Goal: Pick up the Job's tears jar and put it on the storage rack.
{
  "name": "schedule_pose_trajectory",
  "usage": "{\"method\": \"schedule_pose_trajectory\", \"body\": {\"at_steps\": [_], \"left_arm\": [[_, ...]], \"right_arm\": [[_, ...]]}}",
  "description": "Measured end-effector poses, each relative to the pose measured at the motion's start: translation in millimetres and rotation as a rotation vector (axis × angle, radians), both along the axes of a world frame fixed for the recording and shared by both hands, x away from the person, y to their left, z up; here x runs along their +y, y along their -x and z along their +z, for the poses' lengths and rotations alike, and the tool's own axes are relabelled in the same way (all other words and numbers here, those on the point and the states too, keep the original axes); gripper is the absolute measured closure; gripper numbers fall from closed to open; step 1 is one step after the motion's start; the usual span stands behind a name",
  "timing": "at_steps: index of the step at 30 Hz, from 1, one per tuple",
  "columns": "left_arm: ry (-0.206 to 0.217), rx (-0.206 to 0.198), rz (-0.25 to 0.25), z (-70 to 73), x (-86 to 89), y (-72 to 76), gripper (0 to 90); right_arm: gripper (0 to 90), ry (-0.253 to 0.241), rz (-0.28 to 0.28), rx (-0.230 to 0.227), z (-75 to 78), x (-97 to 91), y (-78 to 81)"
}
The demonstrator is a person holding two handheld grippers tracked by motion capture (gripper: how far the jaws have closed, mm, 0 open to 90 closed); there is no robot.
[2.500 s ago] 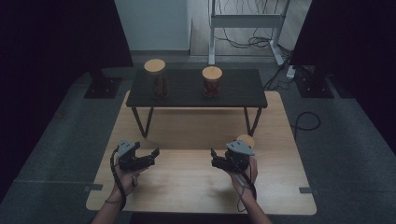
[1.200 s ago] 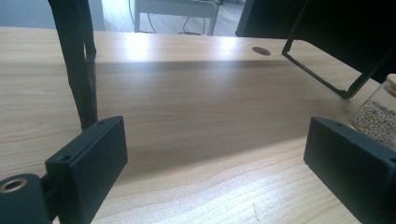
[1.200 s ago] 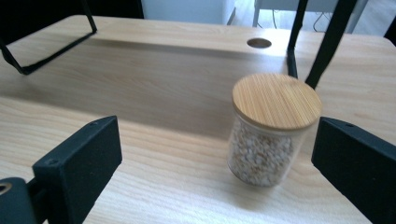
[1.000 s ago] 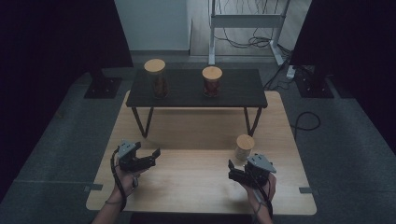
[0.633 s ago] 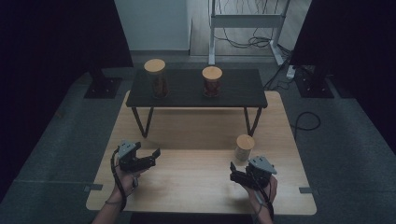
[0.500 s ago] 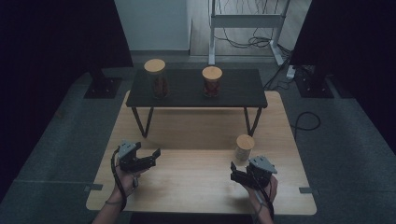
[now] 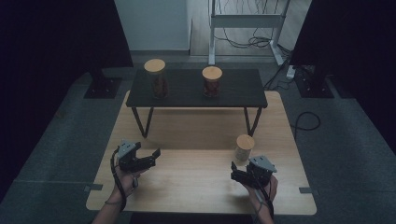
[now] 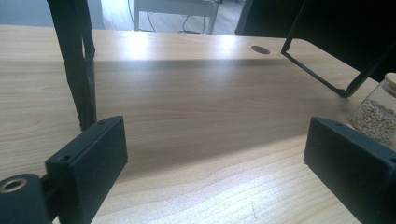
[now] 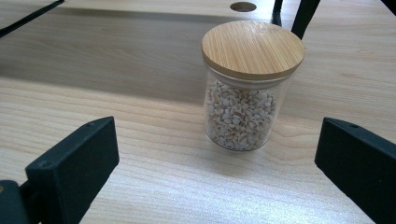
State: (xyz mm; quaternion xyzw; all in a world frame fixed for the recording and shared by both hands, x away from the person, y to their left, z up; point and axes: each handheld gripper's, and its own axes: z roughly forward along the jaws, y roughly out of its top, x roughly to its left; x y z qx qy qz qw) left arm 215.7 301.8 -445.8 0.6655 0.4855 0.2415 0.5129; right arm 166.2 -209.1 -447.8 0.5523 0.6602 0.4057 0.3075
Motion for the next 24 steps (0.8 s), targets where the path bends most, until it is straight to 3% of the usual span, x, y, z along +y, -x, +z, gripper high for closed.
{"method": "schedule_pose_trajectory", "body": {"at_steps": [24], "left_arm": [[-0.004,0.004,0.004,-0.5,-1.2,-1.1,5.9]], "right_arm": [[0.0,-0.002,-0.006,0.030,-7.3,-3.3,-16.0]]}}
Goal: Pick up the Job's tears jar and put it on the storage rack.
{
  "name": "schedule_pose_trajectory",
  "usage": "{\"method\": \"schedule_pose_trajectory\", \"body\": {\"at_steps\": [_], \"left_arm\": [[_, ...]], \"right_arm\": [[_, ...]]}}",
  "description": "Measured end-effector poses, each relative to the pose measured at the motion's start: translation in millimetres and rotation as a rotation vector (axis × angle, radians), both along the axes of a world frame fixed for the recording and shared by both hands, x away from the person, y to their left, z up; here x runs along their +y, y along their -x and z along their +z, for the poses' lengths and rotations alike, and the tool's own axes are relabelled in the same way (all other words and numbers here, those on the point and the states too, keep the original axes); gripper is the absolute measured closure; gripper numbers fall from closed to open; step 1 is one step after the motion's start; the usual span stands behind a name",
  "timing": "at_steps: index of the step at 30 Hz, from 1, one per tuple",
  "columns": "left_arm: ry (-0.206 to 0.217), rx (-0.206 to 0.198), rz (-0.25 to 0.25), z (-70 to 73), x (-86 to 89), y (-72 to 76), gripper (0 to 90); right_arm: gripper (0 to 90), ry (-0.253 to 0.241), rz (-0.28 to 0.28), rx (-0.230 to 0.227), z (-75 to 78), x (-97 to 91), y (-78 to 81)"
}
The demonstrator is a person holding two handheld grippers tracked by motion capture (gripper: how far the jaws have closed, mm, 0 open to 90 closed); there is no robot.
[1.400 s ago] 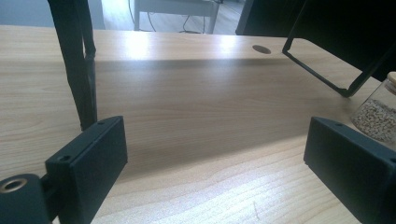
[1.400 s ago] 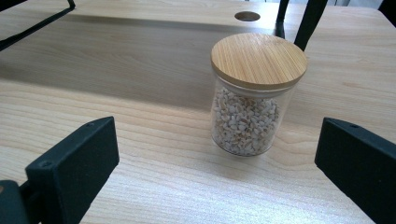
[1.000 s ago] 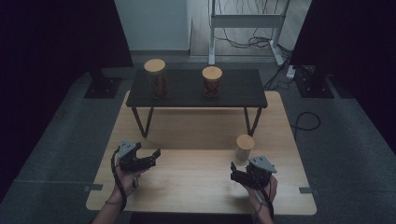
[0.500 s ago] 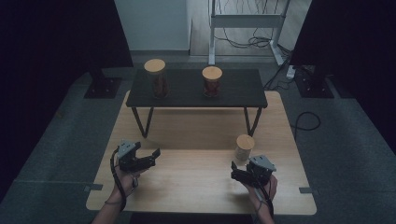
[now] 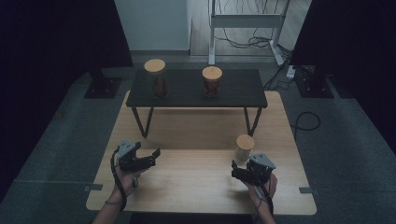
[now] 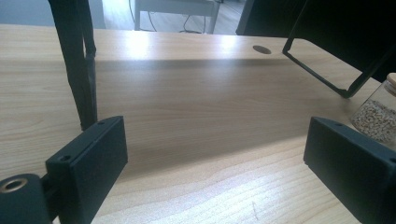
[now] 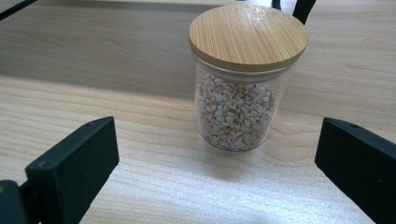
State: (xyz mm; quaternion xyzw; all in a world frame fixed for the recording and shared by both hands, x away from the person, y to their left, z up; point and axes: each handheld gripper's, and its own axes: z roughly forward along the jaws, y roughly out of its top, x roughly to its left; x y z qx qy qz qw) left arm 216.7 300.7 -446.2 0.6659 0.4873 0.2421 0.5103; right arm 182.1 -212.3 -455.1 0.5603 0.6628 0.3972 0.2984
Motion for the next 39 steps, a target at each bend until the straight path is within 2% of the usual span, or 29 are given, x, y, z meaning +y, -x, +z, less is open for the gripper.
{"method": "schedule_pose_trajectory", "body": {"at_steps": [22,32,39], "left_arm": [[0.004,0.003,0.010,-0.6,2.6,-1.1,5.9],[0.004,0.006,0.013,-0.8,4.0,-1.8,6.0],[0.003,0.013,0.017,-2.2,4.6,-3.5,5.9]], "right_arm": [[0.0,0.008,-0.003,0.029,-6.5,-3.1,-21.6],[0.0,0.030,0.006,0.050,-6.4,2.3,-40.1],[0.7,0.024,0.000,0.061,-6.6,2.8,-48.3]]}}
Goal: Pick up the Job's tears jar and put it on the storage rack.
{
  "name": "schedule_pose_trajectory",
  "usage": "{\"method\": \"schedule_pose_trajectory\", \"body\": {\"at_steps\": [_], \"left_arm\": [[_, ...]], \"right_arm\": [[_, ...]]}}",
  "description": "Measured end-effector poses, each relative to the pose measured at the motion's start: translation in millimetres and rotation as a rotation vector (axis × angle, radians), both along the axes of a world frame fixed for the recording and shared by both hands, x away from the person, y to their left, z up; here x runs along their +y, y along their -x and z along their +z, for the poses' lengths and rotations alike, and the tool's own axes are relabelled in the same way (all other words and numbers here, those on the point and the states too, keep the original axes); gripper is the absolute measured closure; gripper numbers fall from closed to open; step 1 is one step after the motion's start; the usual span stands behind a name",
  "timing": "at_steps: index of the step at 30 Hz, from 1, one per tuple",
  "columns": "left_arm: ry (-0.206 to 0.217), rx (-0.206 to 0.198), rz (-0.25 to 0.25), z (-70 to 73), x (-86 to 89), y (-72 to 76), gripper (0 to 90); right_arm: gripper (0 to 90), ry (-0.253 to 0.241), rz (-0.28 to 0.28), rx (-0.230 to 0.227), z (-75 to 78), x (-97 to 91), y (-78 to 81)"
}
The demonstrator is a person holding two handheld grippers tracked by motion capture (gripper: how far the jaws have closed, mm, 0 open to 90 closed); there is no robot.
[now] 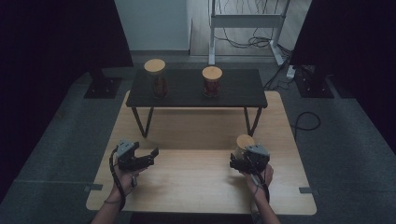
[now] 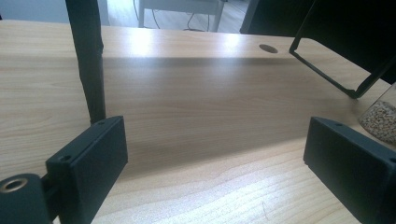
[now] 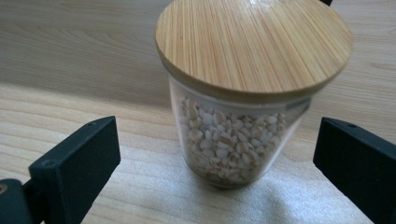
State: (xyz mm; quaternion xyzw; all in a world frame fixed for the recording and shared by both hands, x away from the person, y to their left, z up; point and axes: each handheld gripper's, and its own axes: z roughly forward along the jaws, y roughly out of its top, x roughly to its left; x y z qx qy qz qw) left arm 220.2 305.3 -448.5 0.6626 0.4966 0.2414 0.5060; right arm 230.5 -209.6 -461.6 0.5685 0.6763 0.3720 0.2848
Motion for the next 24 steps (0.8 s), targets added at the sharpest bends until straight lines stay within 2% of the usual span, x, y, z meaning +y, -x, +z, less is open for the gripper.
{"method": "schedule_pose_trajectory", "body": {"at_steps": [24], "left_arm": [[-0.005,0.008,0.008,-1.6,1.4,-2.2,6.0]], "right_arm": [[2.1,0.017,-0.010,0.022,0.1,2.4,-22.4]]}}
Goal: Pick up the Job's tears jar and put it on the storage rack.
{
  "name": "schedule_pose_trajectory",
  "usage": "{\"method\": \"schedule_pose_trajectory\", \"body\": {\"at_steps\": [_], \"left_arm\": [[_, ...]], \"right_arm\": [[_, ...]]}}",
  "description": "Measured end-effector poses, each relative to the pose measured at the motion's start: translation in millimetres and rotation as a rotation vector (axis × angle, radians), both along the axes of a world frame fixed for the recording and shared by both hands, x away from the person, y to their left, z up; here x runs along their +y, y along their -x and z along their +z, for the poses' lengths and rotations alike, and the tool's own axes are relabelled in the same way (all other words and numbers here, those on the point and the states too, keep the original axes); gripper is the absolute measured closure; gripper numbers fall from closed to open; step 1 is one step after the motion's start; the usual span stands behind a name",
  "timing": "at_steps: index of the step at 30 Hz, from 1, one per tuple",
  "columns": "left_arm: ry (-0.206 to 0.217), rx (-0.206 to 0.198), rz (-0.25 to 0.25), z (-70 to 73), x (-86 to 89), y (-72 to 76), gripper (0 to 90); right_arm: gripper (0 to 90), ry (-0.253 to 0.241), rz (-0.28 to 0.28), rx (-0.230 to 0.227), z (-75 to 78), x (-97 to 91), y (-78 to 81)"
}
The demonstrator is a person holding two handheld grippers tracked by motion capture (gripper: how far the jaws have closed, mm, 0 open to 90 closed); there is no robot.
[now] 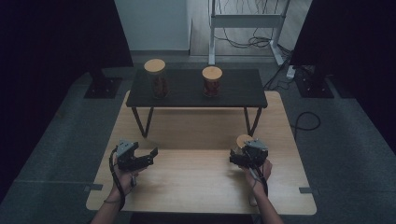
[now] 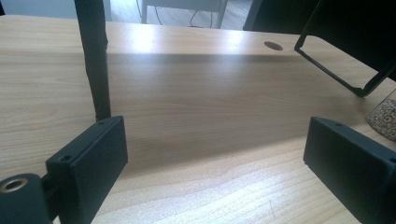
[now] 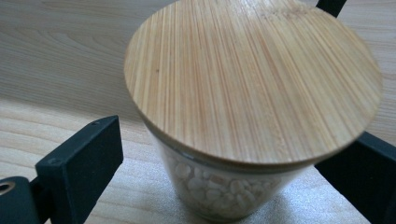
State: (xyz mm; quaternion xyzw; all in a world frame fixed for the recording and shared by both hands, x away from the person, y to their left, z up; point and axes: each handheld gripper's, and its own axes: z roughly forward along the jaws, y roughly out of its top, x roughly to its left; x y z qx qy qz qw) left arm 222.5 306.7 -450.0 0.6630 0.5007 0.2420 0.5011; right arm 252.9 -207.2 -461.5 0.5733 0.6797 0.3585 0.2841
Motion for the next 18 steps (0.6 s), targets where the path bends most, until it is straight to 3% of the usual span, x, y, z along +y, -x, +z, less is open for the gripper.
{"method": "schedule_pose_trajectory", "body": {"at_steps": [18], "left_arm": [[-0.003,0.005,0.000,-0.9,0.5,-1.4,6.0]], "right_arm": [[5.5,-0.002,0.005,0.007,-1.6,0.1,-11.8]]}}
